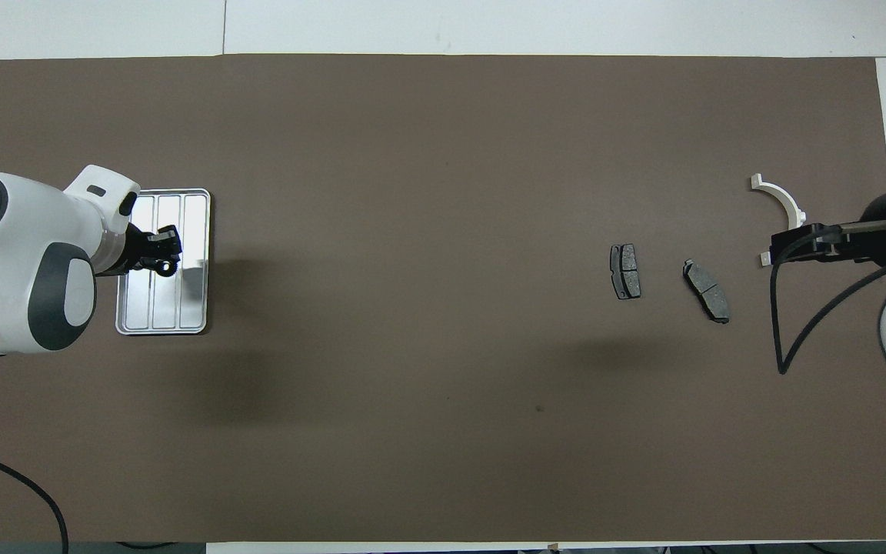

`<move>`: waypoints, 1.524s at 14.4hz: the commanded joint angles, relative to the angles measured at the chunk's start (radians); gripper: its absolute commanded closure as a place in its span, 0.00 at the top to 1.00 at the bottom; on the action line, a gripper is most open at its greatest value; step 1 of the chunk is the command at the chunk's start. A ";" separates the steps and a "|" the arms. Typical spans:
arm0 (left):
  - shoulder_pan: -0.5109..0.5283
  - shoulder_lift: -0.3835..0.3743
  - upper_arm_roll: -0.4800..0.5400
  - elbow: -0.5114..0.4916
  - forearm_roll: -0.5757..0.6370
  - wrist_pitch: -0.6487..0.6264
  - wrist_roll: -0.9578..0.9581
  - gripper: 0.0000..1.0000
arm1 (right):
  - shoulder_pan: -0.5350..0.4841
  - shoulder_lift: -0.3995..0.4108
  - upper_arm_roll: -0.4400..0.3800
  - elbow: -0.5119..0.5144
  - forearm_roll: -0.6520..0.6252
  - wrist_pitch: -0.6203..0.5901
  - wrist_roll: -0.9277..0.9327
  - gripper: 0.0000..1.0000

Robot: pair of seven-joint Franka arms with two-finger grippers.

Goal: Place bearing gear from tray to pile
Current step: 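Carry the bearing to mid-table with the left gripper while the right gripper approaches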

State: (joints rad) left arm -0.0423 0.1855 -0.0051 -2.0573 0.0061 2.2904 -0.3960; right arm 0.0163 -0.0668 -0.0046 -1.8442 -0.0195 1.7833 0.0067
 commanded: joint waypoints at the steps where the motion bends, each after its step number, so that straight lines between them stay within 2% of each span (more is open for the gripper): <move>1: -0.089 0.020 0.007 0.052 0.005 -0.032 -0.203 0.00 | 0.127 0.092 0.000 -0.030 0.006 0.108 0.030 1.00; 5: -0.267 0.025 0.008 0.069 0.003 -0.017 -0.554 0.00 | 0.302 0.171 0.001 -0.073 0.006 0.248 0.243 1.00; 7: -0.358 0.041 0.008 0.116 0.003 -0.032 -0.694 0.00 | 0.350 0.209 0.001 -0.072 0.006 0.295 0.297 1.00; 9: -0.436 0.071 0.010 0.172 0.003 -0.061 -0.797 0.00 | 0.352 0.214 0.000 -0.070 0.006 0.283 0.293 1.00; 11: -0.526 0.159 0.011 0.239 0.006 -0.055 -0.907 0.00 | 0.337 0.194 0.000 -0.067 0.006 0.233 0.276 1.00; 14: -0.609 0.282 0.014 0.366 0.008 -0.058 -0.978 0.00 | 0.318 0.185 0.000 -0.067 0.006 0.225 0.243 1.00; 15: -0.623 0.287 0.016 0.397 0.011 -0.072 -1.001 0.00 | 0.317 0.186 0.000 -0.067 0.006 0.225 0.243 1.00; 18: -0.657 0.319 0.017 0.396 0.028 -0.065 -1.011 0.00 | 0.317 0.186 0.000 -0.067 0.006 0.228 0.243 1.00; 20: -0.677 0.380 0.020 0.408 0.086 -0.060 -1.063 0.00 | 0.317 0.186 0.000 -0.066 0.006 0.226 0.242 1.00; 22: -0.663 0.388 0.020 0.471 0.091 -0.136 -1.061 0.00 | 0.315 0.186 0.000 -0.066 0.006 0.226 0.230 1.00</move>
State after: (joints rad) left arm -0.6977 0.5331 -0.0035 -1.6727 0.0658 2.2284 -1.4334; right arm 0.3436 0.1299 -0.0111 -1.9053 -0.0185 2.0197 0.2683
